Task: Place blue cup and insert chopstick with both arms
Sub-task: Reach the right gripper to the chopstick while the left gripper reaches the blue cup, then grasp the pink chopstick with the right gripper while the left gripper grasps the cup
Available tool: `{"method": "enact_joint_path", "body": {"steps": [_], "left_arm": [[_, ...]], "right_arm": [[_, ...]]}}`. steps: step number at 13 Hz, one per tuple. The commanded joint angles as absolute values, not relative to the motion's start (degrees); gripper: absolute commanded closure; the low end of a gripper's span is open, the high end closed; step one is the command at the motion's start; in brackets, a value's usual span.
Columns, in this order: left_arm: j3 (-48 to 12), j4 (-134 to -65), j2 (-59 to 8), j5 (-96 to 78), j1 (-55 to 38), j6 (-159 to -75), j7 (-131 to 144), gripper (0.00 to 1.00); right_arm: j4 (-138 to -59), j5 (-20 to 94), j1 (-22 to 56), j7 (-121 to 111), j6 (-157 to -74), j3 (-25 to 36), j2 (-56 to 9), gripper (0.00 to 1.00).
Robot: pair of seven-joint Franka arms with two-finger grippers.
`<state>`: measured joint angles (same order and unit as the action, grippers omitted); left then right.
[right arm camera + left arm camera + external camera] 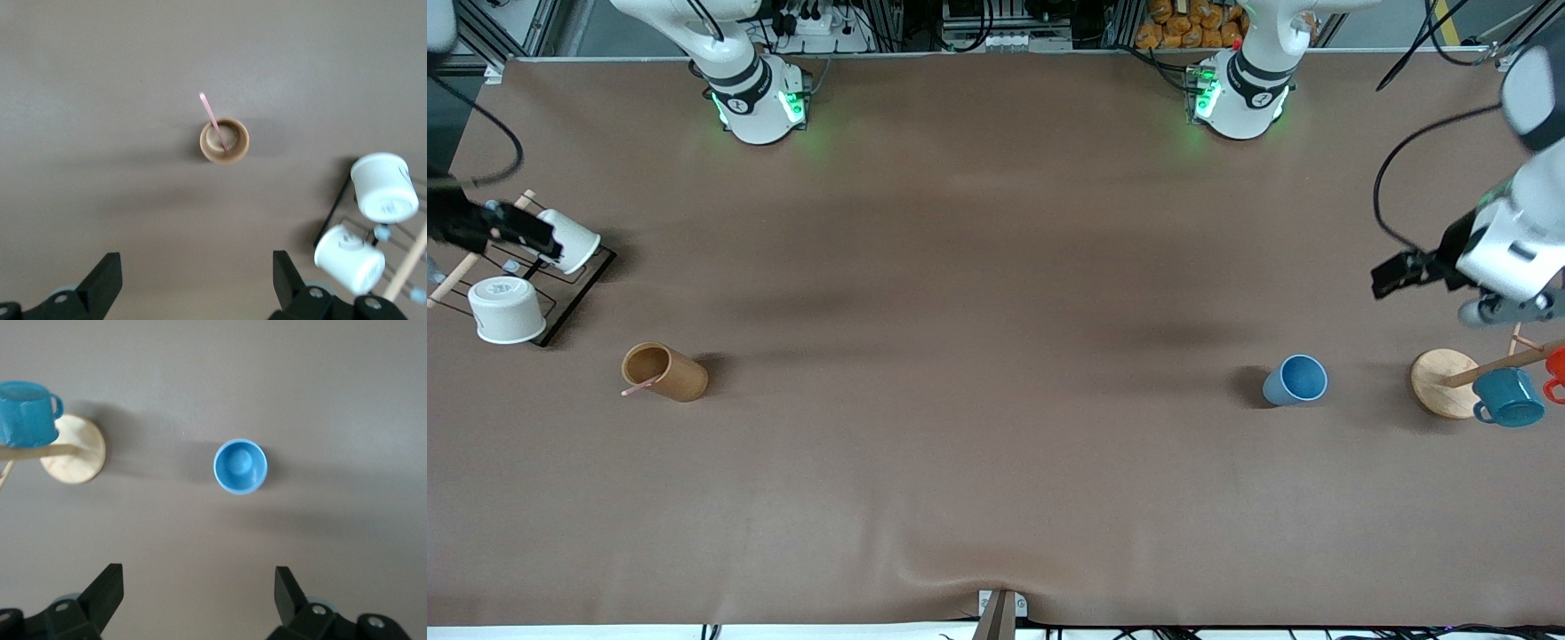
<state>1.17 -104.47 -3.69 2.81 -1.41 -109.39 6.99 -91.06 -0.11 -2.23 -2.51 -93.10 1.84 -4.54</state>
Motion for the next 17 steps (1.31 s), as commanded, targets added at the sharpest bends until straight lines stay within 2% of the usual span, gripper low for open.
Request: {"method": "enact_joint_path", "body": {"steps": [1, 6, 8, 11, 12, 15, 17], "left_arm": [[1.06, -113.88, -3.33, 3.78, 0.08, -121.68, 6.15, 0.00], [0.97, -116.89, -13.60, 3.78, 1.67, -134.97, 6.15, 0.00], [0.88, -116.81, -17.47, 3.69, 1.32, -140.77, 6.33, 0.00], [0.79, -116.46, -19.95, 3.60, 1.14, -143.70, 6.94, 0.00], [0.70, -116.54, -20.47, 3.34, 1.06, -143.79, 6.94, 0.05], [0.18, -116.37, -22.58, 3.08, 1.14, -143.88, 7.03, 0.47], [0.09, -116.28, -22.94, 3.08, 1.05, -143.96, 7.21, 0.83]], "right_arm": [[-85.26, -1.31, -1.50, -6.06, -95.44, 2.29, -13.08, 0.00], [-78.33, -2.20, -1.23, -7.65, -100.19, 2.29, -25.72, 0.00], [-76.99, -2.28, -1.14, -7.65, -104.65, 2.37, -29.95, 0.00], [-76.47, -4.82, -0.53, -7.03, -106.17, 2.46, -33.83, 0.00], [-76.46, -5.79, -0.44, -7.03, -105.91, 2.46, -34.36, 0.00], [-76.64, -6.24, -0.09, -7.03, -105.12, 2.46, -35.68, 0.00], [-76.64, -6.24, -0.09, -7.03, -105.12, 2.46, -36.56, 0.00]]}}
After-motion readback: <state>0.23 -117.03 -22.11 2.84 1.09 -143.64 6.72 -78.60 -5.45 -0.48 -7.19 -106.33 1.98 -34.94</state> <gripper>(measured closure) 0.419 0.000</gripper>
